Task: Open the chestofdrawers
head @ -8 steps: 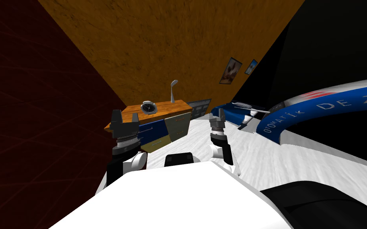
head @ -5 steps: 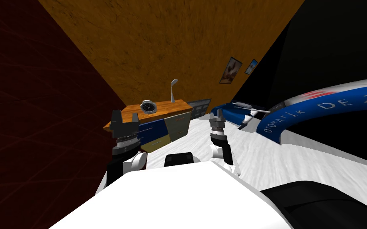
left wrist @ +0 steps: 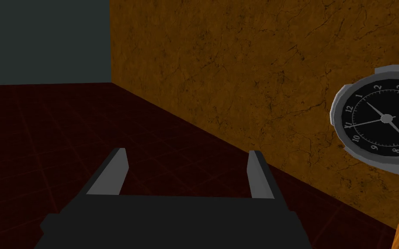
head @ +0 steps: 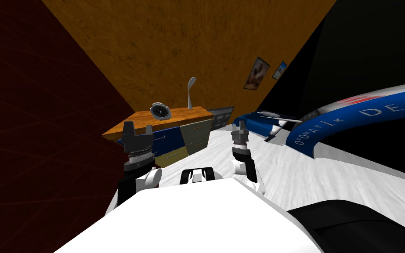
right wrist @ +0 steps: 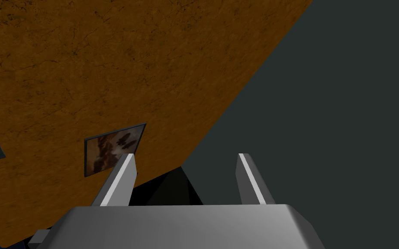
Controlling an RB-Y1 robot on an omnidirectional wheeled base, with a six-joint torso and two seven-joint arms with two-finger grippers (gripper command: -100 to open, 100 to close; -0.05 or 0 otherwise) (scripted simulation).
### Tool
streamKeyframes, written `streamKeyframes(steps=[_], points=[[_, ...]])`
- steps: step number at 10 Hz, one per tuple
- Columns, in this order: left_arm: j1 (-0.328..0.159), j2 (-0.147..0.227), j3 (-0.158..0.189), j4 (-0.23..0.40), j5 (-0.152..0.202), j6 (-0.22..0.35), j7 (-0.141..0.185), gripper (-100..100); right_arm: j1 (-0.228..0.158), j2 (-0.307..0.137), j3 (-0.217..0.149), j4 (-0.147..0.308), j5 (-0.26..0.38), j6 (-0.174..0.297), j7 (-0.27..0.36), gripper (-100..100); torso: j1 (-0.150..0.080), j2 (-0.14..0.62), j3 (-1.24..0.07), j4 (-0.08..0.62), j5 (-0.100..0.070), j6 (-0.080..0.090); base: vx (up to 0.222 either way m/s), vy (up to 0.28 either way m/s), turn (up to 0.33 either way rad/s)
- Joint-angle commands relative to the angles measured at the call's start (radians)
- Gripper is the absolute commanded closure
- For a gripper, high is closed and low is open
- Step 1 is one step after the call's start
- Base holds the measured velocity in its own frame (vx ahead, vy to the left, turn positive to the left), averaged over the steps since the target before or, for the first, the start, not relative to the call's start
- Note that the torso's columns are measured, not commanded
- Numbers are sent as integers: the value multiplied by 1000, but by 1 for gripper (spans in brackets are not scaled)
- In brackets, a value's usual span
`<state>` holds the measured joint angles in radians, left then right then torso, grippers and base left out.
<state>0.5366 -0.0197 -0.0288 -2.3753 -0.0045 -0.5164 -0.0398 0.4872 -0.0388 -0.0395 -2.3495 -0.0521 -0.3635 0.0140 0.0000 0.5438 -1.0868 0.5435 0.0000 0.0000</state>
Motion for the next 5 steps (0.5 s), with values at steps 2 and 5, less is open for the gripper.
streamKeyframes(steps=[2,5], points=[[-2,38,1,8,0,2,-1,-100,0,0,0,0,0,0,0,0,0,148,-295,148,0,0,8,-7,4],[-9,112,7,38,1,10,-3,-100,0,0,0,0,0,0,0,0,-1,192,-389,193,0,0,33,-45,17]])
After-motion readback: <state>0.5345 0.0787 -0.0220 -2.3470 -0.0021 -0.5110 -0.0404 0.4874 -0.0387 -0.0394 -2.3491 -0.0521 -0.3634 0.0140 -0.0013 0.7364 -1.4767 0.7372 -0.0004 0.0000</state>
